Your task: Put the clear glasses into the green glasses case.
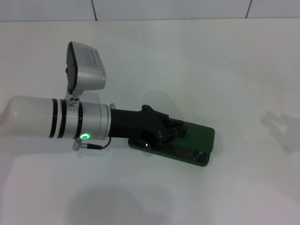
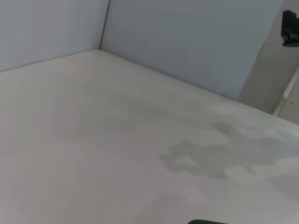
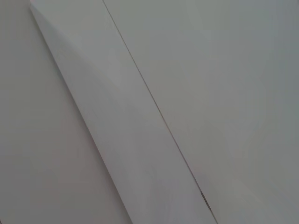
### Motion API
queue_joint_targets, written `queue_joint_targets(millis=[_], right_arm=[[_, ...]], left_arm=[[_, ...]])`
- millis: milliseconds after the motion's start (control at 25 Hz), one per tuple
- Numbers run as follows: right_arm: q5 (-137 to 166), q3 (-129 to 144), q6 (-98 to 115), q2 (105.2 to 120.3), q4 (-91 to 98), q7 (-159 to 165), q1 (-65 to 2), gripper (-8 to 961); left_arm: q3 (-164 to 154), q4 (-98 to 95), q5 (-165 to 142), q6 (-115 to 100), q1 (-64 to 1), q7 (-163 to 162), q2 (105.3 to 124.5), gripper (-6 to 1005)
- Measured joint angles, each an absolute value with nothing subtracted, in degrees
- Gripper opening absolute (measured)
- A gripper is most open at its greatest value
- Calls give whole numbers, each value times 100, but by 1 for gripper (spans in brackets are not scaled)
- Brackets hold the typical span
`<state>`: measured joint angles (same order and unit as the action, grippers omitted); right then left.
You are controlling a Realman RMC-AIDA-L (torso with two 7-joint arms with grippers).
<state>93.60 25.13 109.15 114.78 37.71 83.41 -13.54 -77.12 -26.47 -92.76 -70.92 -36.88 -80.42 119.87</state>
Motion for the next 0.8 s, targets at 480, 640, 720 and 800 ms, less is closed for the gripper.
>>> queue_joint_targets(millis=[480,640,720,800], right_arm=[[9369,2513,10916,11426,3777,8356,-1362,203],[9462,2512,10880,11434,3775,8348,-1367,203],[9532,2520,10882,11435,3775,8289,-1388,203],[9608,2542,10917,11445,3774,8166,-1407,203]], left_arm=[[-7782,-2644,-9344,-7143,-3581,-8042,11979,288],[-7738,-2829,-9266,-7407,-3504,-8052,11977,295],[-7723,-3022,-9173,-7663,-3430,-8065,11962,298],[-7697,-3312,-9087,-7960,-3295,-8049,11939,302]])
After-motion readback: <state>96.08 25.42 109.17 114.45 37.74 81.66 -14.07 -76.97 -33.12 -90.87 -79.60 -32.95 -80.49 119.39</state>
